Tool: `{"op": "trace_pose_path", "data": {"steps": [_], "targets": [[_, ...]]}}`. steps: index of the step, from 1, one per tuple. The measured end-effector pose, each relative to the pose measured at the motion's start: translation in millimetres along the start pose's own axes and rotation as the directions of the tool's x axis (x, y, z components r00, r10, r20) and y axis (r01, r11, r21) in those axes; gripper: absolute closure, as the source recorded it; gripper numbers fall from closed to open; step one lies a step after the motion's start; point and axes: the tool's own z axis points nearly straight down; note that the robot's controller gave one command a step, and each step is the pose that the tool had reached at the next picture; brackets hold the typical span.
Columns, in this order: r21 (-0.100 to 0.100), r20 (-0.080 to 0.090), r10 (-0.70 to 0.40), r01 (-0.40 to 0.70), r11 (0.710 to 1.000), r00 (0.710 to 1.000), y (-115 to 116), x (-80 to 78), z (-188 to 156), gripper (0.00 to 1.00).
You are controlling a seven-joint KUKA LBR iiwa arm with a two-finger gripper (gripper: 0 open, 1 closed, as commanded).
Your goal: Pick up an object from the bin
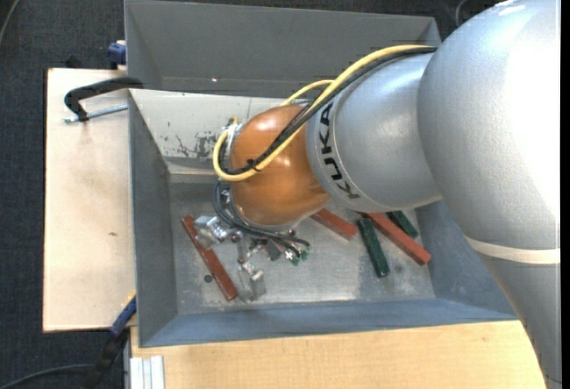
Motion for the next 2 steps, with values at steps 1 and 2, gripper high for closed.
{"op": "trace_pose_path", "data": {"steps": [1, 2], "targets": [[0.0, 0.001, 0.17, -0.17, 0.985, 0.985, -1, -33.3, 0, 0.0], [0.002, -0.005, 0.417, -0.417, 0.909, 0.909, 8, -16.8, -7, 0.0]]}}
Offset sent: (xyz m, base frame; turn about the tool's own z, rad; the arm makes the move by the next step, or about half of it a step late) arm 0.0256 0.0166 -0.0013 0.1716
